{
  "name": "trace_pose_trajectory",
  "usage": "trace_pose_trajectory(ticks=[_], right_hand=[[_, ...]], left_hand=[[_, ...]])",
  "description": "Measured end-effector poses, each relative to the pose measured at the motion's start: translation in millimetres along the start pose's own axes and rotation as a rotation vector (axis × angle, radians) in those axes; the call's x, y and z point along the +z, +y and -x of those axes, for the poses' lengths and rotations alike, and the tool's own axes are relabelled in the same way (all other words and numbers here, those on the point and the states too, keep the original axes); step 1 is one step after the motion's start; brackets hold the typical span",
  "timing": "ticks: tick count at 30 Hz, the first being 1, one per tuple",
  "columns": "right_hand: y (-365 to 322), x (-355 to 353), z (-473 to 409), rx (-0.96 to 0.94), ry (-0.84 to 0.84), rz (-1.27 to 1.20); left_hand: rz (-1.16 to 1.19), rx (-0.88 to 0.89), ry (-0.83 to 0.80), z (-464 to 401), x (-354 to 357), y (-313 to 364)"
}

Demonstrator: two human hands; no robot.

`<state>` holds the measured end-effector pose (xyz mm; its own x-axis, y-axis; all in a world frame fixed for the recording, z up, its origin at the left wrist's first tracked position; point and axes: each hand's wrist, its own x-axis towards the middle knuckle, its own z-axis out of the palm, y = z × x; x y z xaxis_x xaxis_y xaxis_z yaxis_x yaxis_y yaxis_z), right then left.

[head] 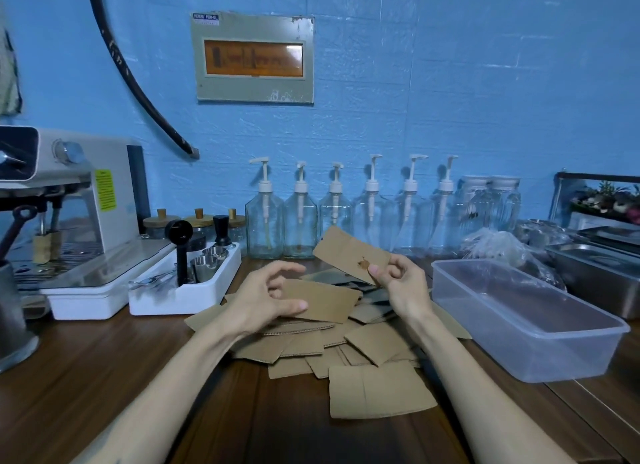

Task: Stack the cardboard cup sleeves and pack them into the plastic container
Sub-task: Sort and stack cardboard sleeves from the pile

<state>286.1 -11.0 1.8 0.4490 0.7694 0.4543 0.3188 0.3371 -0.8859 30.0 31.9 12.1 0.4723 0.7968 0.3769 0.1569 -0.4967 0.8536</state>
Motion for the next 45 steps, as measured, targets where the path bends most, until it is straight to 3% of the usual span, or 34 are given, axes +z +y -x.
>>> trace_pose_trajectory(ticks=[4, 8, 10, 15, 18, 23, 27, 38, 45], right_hand=[[0, 3, 0, 0.006, -0.023, 0.02], [0, 10, 5, -0.012, -0.182, 0.056], [0, 13, 8, -0.034, -0.252, 0.074], [-2, 13, 11, -0.008, -0.357, 0.14], [-3, 14, 14, 0.005, -0.412, 0.129], [-4, 18, 18, 0.0, -0.477, 0.107], [-7, 18, 18, -0.037, -0.496, 0.095], [9, 28, 12, -0.09, -0.393, 0.198], [7, 23, 14, -0.081, -0.374, 0.132]], left_hand=[[0.312, -0.015, 0.272, 0, -6, 12], [0.409, 0.049, 0.442, -4, -3, 18], [0.296, 0.102, 0.409, -8, 1, 14], [-0.248, 0.25, 0.22, -12, 16, -7], [-0.38, 0.277, 0.216, -10, 17, -16], [-0.347, 0.177, 0.087, -8, 15, -18], [-0.542, 0.273, 0.013, -7, 18, -18], [-0.46, 0.31, 0.087, -8, 17, -12], [-0.362, 0.194, 0.125, -4, 13, -13]])
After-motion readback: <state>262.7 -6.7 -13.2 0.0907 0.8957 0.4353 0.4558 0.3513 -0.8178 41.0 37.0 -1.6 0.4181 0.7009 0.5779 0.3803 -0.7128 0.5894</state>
